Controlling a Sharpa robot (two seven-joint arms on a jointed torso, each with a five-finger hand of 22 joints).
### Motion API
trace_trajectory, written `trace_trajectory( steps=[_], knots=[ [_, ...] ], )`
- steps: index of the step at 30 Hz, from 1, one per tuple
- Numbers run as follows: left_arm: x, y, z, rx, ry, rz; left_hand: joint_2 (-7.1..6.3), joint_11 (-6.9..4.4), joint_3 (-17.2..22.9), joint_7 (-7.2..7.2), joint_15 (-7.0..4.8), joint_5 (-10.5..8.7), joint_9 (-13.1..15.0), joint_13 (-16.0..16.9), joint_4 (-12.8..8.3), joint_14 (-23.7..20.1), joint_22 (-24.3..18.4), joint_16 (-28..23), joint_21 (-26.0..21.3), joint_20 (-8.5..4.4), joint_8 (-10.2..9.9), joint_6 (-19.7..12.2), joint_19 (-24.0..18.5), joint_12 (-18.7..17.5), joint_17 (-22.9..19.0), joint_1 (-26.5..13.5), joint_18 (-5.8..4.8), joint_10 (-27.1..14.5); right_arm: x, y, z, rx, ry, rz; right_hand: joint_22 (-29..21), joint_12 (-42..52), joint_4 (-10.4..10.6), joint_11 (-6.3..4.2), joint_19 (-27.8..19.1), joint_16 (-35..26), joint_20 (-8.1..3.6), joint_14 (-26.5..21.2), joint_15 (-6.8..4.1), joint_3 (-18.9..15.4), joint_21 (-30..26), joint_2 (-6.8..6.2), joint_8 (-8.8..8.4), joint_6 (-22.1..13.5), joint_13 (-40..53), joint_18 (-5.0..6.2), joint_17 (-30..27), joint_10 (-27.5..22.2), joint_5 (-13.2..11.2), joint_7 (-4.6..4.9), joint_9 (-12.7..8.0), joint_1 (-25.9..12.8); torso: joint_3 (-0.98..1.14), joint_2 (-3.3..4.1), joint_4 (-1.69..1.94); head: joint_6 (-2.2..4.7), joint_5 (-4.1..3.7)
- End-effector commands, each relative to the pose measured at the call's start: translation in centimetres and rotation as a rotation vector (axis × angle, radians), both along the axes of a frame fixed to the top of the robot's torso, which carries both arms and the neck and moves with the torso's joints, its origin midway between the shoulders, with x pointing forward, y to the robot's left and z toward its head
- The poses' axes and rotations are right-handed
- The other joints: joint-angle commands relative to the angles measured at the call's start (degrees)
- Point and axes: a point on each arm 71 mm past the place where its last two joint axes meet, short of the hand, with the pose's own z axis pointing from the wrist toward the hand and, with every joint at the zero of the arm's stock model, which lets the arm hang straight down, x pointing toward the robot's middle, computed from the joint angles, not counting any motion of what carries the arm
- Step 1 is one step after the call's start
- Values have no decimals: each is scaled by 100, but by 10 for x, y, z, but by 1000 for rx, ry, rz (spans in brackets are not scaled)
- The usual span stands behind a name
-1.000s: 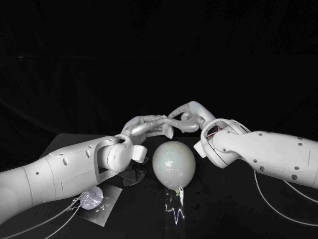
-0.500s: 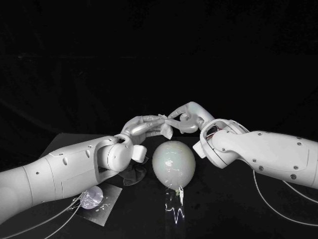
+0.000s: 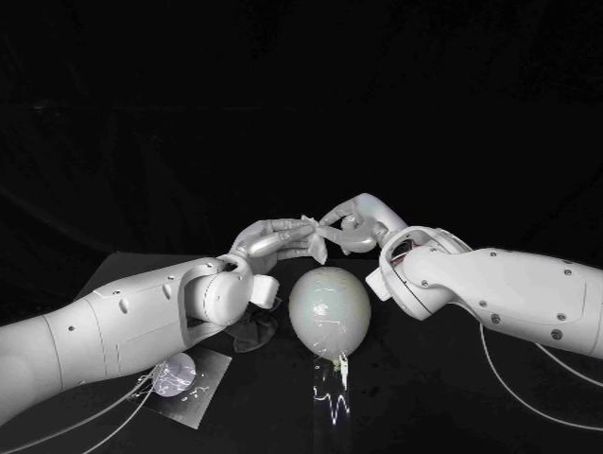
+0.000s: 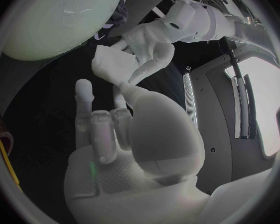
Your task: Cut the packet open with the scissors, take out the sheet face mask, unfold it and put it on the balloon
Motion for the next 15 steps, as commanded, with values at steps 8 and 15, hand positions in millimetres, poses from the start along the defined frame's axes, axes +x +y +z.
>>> trace_trajectory(
  steps=[8, 15],
  knots=[
    [-1, -3, 3, -1, -16, -9, 42, 7, 5, -13, -3, 29, 927, 17, -44, 53, 38, -14, 50, -4, 6, 37, -60, 21, 2, -48, -58, 29, -2, 0, 0, 9, -6, 8, 223, 119, -149, -80, 106, 71, -34, 364, -75, 257, 157, 25, 158, 119, 1032, -35, 998, 371, -17, -38, 113, -36, -8, 2, 3, -10, 9],
    [0, 1, 2, 20, -18, 3, 44, 6, 22, -11, -5, 30, 958, 33, -71, 56, 86, -14, 102, -11, -2, 40, -91, 25, 2, -66, -63, 30, -3, -6, 0, 17, -2, 0, 221, 111, -179, -87, 112, 73, -45, 368, -83, 336, 177, 3, 190, 112, 1027, -37, 1003, 371, -17, -43, 137, -105, -1, -1, -4, -7, 20]
  ],
)
